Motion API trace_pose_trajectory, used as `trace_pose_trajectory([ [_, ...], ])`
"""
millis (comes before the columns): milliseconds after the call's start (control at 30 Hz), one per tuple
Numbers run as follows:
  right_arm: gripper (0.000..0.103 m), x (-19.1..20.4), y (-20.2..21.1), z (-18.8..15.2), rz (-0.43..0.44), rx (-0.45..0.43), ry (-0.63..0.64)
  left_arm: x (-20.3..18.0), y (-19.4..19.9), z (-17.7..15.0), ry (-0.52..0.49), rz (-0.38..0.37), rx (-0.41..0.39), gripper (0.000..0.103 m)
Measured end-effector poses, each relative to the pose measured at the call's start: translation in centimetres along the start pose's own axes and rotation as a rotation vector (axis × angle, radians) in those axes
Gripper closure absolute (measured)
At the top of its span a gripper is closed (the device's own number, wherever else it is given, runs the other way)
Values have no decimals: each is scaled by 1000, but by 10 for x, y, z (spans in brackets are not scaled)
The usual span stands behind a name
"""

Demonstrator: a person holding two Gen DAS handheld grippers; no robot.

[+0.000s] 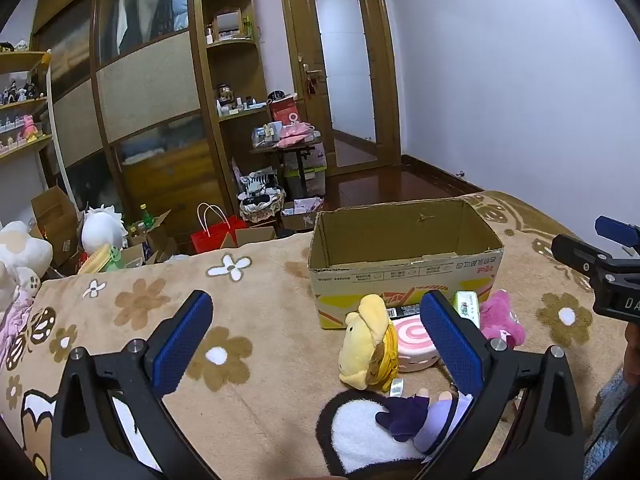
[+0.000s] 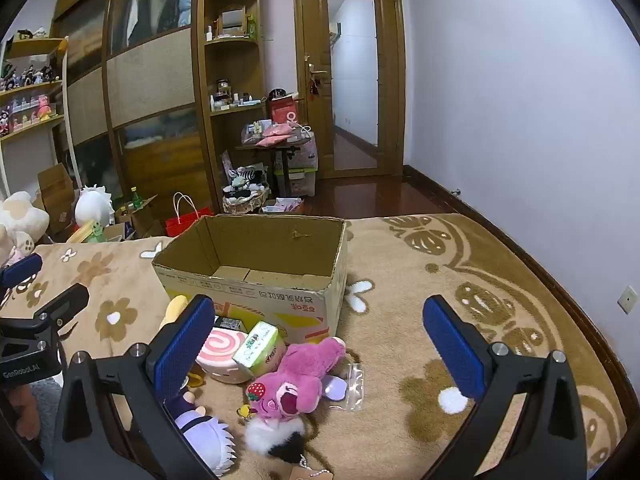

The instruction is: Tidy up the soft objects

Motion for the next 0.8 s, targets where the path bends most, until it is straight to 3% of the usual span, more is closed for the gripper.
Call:
trace_pose_trajectory([
  [800,0,-6,1,0,-35,-6,-12,3,1,2,-2,7,-7,1],
])
Point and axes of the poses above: each gripper's, at about its wrist camera, not at the fingertips, and y roughly against the way its jaws point, x to its left, z to its top, the point moved 9 cm from there along -y, roughly the way its jaws point, and after that the axes turned 8 degrees about x, right-handed, at the moved point
